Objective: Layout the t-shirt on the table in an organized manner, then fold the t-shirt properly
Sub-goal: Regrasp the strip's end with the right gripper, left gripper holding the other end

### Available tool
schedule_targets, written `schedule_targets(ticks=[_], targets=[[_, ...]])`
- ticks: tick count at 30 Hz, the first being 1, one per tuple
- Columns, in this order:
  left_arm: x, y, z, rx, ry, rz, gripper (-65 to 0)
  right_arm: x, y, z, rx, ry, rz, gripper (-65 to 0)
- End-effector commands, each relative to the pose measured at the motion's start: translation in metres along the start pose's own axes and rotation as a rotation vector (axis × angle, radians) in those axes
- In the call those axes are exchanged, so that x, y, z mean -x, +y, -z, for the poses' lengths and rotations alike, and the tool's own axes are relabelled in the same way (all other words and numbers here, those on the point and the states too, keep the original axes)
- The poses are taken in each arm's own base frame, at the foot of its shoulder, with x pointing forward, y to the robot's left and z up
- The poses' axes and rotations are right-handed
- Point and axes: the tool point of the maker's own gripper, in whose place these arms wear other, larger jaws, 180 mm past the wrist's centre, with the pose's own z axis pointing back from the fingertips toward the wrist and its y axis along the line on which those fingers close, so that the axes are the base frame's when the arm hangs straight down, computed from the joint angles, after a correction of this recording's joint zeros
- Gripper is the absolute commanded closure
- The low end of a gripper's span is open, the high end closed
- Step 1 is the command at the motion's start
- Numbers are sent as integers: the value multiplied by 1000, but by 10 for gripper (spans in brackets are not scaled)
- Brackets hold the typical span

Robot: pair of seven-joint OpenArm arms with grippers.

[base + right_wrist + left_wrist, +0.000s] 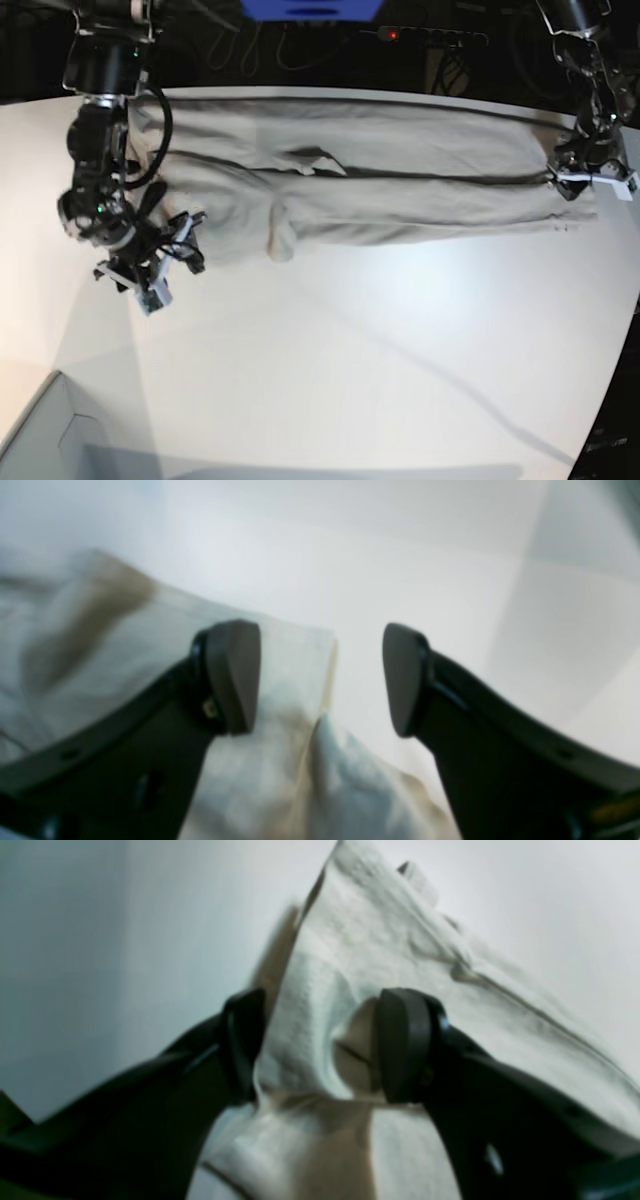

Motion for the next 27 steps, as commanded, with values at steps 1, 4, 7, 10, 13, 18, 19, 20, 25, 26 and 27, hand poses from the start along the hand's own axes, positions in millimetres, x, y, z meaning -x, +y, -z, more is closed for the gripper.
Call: schedule_targets(ticks=[1,4,7,10,13,18,19,20,25,26,27], targets=[[-7,1,0,1,-9,5,-346,-16,-10,5,-1,-34,8,-392],[-7,1,0,1,-9,5,-346,-2,-20,23,-31,29,53,-392],[-9,2,-1,-1,-11,6,-346,11,-15,35,-65,74,91,-392],[-9,3,-1,-3,-13,4,-346,21,-9,39,-86,101,107,-390],[-10,3,-1,-3,-13,6,-346,23,-6,40,-91,104,110,-326],[-10,2,-1,-1,-12,7,-346,25,-4,38,-91,104,111,0],[-10,2,-1,-1,-12,7,-346,18,-5,37,-82,86,102,0],[-10,2,-1,-1,-12,7,-346,16,-9,32,-67,73,93,0],[-10,2,-1,-1,-12,7,-346,-1,-14,-4,12,-15,-5,0],[-10,2,-1,-1,-12,7,-346,-4,-12,-12,24,-30,-22,0],[-10,2,-1,-1,-12,7,-346,-7,-12,-18,36,-44,-39,0]])
